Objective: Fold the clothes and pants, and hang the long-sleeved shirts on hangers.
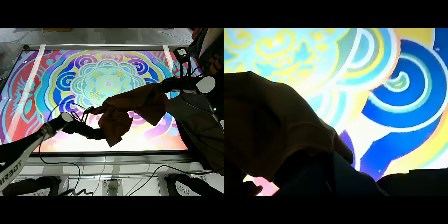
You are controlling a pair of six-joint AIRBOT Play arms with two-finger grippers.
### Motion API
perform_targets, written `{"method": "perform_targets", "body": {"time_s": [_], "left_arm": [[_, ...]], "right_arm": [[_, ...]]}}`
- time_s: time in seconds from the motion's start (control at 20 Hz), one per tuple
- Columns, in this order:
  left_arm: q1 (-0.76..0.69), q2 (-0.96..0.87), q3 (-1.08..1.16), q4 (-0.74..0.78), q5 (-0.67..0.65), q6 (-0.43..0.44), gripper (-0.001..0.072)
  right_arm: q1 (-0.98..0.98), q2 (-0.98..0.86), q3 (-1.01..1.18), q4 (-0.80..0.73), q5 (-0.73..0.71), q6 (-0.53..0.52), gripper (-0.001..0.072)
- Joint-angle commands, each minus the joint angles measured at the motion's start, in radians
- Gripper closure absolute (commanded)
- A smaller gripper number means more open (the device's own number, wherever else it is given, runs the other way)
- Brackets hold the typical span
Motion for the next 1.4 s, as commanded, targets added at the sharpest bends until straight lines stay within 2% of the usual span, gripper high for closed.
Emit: {"method": "perform_targets", "body": {"time_s": [0.0, 0.05, 0.15, 0.2, 0.25, 0.45, 0.55, 0.6, 0.7, 0.8, 0.9, 1.0, 1.15, 1.35], "left_arm": [[-0.092, -0.059, -0.018, -0.108, 0.144, 0.003, 0.0288], [-0.099, -0.062, -0.016, -0.124, 0.156, 0.003, 0.0431], [-0.103, -0.061, -0.008, -0.144, 0.168, 0.003, 0.0571], [-0.103, -0.061, 0.006, -0.142, 0.167, 0.003, 0.0667], [-0.103, -0.061, 0.021, -0.141, 0.167, 0.003, 0.0694], [-0.083, -0.047, 0.093, -0.114, 0.155, 0.002, 0.0696], [-0.042, -0.012, 0.138, -0.003, 0.117, -0.001, 0.0696], [-0.005, 0.016, 0.168, 0.077, 0.079, -0.010, 0.0696], [0.097, 0.094, 0.233, 0.216, -0.008, -0.086, 0.0696], [0.223, 0.206, 0.294, 0.283, -0.060, -0.092, 0.0696], [0.353, 0.327, 0.349, 0.333, -0.055, -0.090, 0.0696], [0.494, 0.451, 0.392, 0.385, 0.000, -0.078, 0.0696], [0.667, 0.610, 0.397, 0.415, 0.168, -0.076, 0.0695], [0.809, 0.752, 0.397, 0.415, 0.351, -0.076, 0.0696]], "right_arm": [[-0.001, 0.001, 0.001, 0.002, 0.005, 0.003, 0.0700], [-0.001, 0.001, 0.001, 0.002, 0.005, 0.003, 0.0699], [0.000, 0.001, 0.001, 0.002, 0.005, 0.004, 0.0699], [-0.001, 0.001, 0.001, 0.002, 0.005, 0.004, 0.0699], [-0.001, 0.001, 0.001, 0.002, 0.005, 0.004, 0.0699], [-0.001, 0.011, 0.002, 0.004, 0.004, 0.003, 0.0699], [0.000, 0.021, 0.009, 0.004, -0.003, 0.003, 0.0699], [0.000, 0.030, 0.022, 0.005, -0.005, 0.004, 0.0699], [-0.001, 0.050, 0.060, 0.013, -0.006, 0.004, 0.0699], [-0.001, 0.074, 0.105, 0.013, -0.008, 0.004, 0.0699], [-0.001, 0.095, 0.148, 0.014, -0.008, 0.014, 0.0699], [0.000, 0.118, 0.182, 0.030, -0.006, 0.029, 0.0699], [0.000, 0.167, 0.203, 0.078, -0.007, 0.029, 0.0700], [0.000, 0.269, 0.205, 0.080, 0.025, 0.029, 0.0699]]}}
